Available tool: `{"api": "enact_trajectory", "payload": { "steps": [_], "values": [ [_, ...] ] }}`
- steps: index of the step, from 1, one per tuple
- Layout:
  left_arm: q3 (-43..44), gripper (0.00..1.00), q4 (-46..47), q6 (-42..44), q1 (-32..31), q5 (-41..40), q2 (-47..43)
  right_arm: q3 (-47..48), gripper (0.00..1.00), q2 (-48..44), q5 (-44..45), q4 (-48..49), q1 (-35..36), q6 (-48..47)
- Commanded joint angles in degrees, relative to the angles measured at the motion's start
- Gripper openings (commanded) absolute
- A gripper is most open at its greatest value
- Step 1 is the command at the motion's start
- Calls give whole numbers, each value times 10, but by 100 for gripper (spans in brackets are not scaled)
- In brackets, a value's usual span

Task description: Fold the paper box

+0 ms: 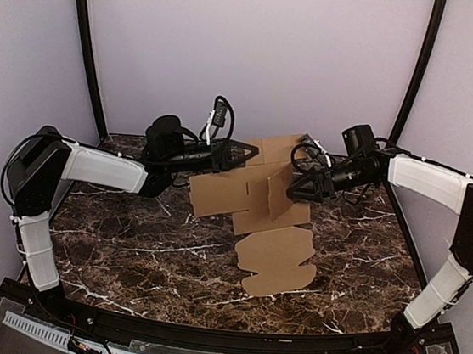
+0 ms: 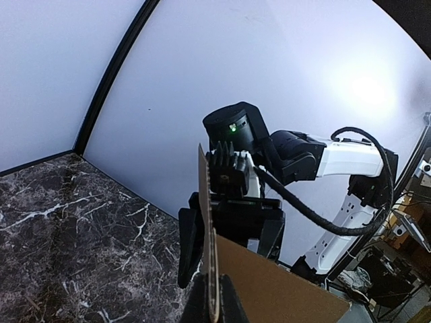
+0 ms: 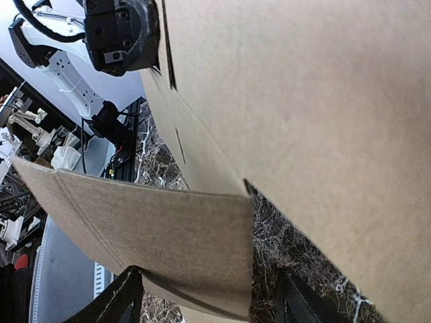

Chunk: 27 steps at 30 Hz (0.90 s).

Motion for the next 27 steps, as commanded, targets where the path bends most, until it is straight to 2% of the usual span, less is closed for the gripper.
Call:
{"api": "enact_trajectory", "payload": {
  "steps": [1,5,8,14,21,27],
  "values": [
    [25,1,53,-38,-2,51,7,-26,67,-41,-11,89,4,18],
    [30,1,72,-58,-2,67,14,-60,63,-79,-17,142,4,18],
    [30,1,98,-73,2,67,19,-70,52,-90,-39,158,4,14],
    [34,1,198,-167,17,77,46,-97,34,-115,-61,201,3,41],
    [47,1,217,-196,18,85,58,-113,22,-97,-71,258,5,114],
    [50,1,219,-203,17,87,58,-118,3,-96,-46,276,5,133]
  ]
}}
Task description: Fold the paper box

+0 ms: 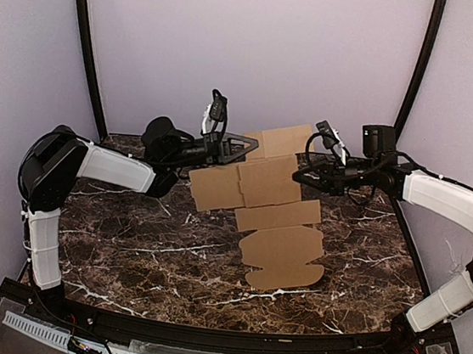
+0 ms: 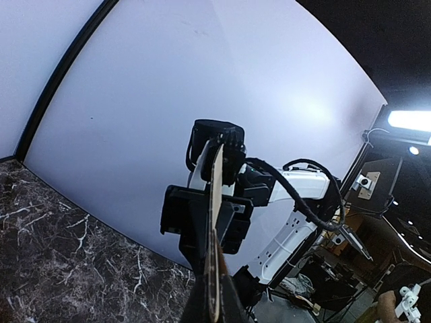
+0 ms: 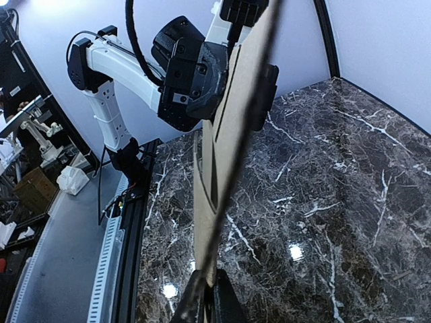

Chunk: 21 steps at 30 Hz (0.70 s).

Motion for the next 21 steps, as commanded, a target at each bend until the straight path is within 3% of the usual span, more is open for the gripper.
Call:
{"api": "enact_trajectory", "payload": {
  "steps": [1,14,21],
  "values": [
    [18,1,33,-16,0,-2,-3,-12,1,6,14,35,4,25],
    [23,1,24,-14,0,0,-4,-17,0,0,69,30,4,28],
    [21,1,18,-12,1,-1,-4,-14,0,3,57,26,4,25]
  ]
}}
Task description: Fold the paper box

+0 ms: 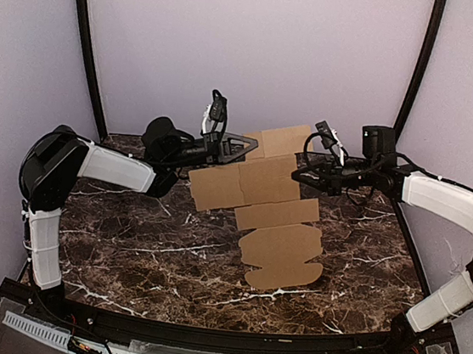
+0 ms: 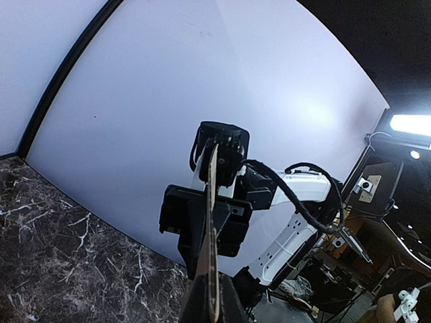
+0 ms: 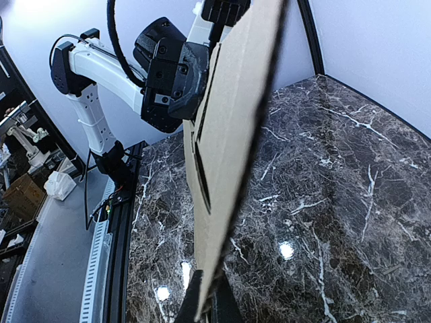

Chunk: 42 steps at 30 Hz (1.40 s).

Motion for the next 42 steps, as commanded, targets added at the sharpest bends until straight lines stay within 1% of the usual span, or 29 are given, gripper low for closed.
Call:
{"api": "enact_trajectory", "payload": {
  "steps": [1,4,5,7,9,10,11,12,13,14,15,16,18,19,22,25,31,33,35,40,42],
  "values": [
    [20,1,12,0,-1,-2,-8,-6,0,1,15,0,3,1],
    [17,1,3,9,-2,-8,-10,-11,0,-10,3,-4,2,-9],
    [16,1,-8,17,-1,-12,-10,-11,5,-16,3,-10,2,-15],
    [11,1,-35,38,-1,-27,-17,-5,30,-31,24,-35,-2,-30],
    [2,1,-78,70,2,-50,-29,10,46,-46,42,-74,-16,-52],
    [0,1,-119,85,3,-58,-40,20,52,-53,49,-97,-25,-65],
    [-4,1,-146,118,4,-78,-46,33,56,-60,59,-126,-33,-79],
    [-6,1,-195,135,6,-90,-60,47,59,-69,71,-161,-39,-101],
    [-10,1,-219,167,6,-116,-67,58,60,-79,84,-178,-41,-118],
    [-10,1,-269,182,6,-130,-78,68,61,-92,104,-202,-41,-131],
    [-6,1,-297,208,6,-163,-83,76,63,-107,123,-213,-40,-140],
    [-3,1,-346,219,7,-179,-90,86,64,-120,127,-224,-38,-147],
    [3,1,-392,244,7,-230,-95,110,65,-127,110,-246,-27,-148],
    [8,1,-406,252,6,-242,-95,119,66,-126,96,-249,-18,-140],
    [17,1,-449,254,6,-288,-91,125,67,-111,80,-231,36,-119],
    [19,1,-456,242,6,-298,-89,154,66,-69,113,-233,88,-128],
    [13,1,-461,231,6,-285,-105,222,57,43,161,-265,151,-140],
    [4,1,-463,241,6,-286,-118,237,50,66,199,-280,154,-131],
    [-6,1,-463,254,7,-284,-131,242,46,77,247,-292,143,-133],
    [-18,1,-457,273,6,-260,-143,205,43,54,284,-288,66,-129],
    [-20,1,-432,270,6,-240,-139,181,43,41,304,-285,45,-139]
  ]
}}
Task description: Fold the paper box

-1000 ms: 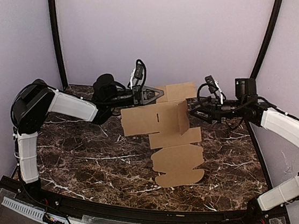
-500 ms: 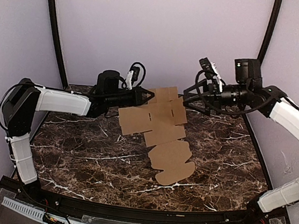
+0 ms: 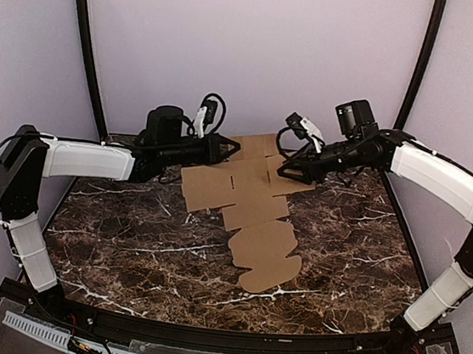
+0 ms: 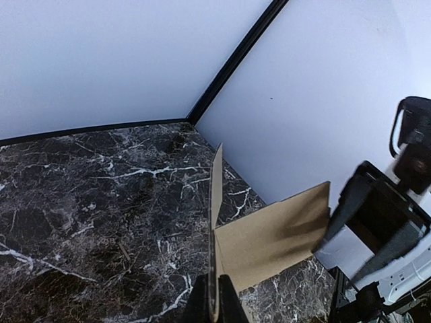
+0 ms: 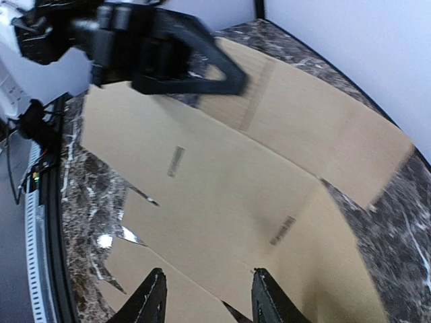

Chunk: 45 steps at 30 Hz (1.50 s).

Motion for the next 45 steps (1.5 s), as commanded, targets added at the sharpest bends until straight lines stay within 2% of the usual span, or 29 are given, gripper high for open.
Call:
{"api": "enact_trajectory", "payload": {
  "steps": [1,6,12,22,28,36,41,45],
  "values": [
    [-13,1,32,13,3,51,-21,-43,43,-38,74,1,-52,-11],
    [-16,1,92,0,3,96,-7,-82,46,-51,101,16,-76,-38],
    [-17,1,150,-23,3,175,4,-96,55,-80,43,35,-117,-85],
    [0,1,132,-13,3,226,6,-64,71,-116,-41,27,-144,-167],
    [12,1,125,-7,3,264,10,36,75,-54,-52,-88,-145,-222],
    [14,1,100,51,3,264,1,143,66,34,-149,-296,-161,-243],
    [34,1,61,82,3,259,6,155,66,46,-187,-339,-165,-244],
    [36,1,64,89,3,261,7,149,65,46,-193,-349,-165,-247]
  ]
}}
